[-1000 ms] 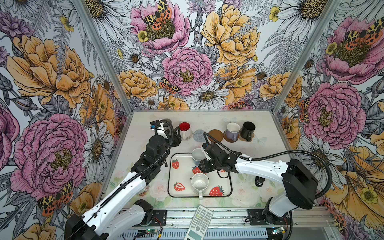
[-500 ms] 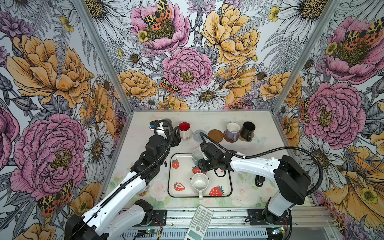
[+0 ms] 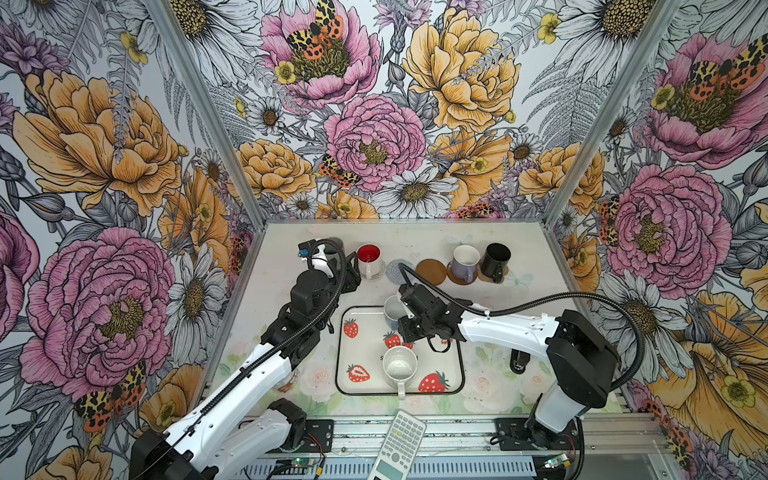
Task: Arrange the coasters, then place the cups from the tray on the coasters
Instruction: 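Lower the right gripper into the blue mug rim and close it, then lift the blue mug and carry it over the plain wooden coaster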
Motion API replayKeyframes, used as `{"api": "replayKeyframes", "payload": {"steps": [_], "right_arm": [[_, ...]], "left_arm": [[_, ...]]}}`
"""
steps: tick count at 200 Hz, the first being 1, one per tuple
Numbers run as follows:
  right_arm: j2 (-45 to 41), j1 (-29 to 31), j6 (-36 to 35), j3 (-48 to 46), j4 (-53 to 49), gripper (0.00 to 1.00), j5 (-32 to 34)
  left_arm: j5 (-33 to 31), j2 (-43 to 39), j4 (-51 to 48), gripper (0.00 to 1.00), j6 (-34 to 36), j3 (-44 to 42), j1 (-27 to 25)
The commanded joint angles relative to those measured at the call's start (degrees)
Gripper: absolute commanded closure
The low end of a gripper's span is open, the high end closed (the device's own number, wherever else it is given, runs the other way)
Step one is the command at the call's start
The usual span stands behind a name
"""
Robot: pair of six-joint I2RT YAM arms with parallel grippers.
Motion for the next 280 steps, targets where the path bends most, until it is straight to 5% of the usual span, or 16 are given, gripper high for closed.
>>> {"api": "replayKeyframes", "payload": {"steps": [1, 167, 280], "right_arm": [[0.28, 0.35, -1.10, 1.98, -0.53, 0.97, 1.12], [-6.08, -5.02, -11.77, 8.74, -10.51, 1.00, 9.05], [-2.44, -18.20, -18.47, 15.26, -10.84, 1.00, 6.40]], "left_arm": [[0.23, -0.23, 0.40, 0.35, 0.28, -1.18, 0.73], [0.31, -1.22, 0.07, 0.35, -0.43, -2.22, 2.36], [1.10, -1.34, -0.70, 0.35, -0.95, -2.84, 4.55]]}}
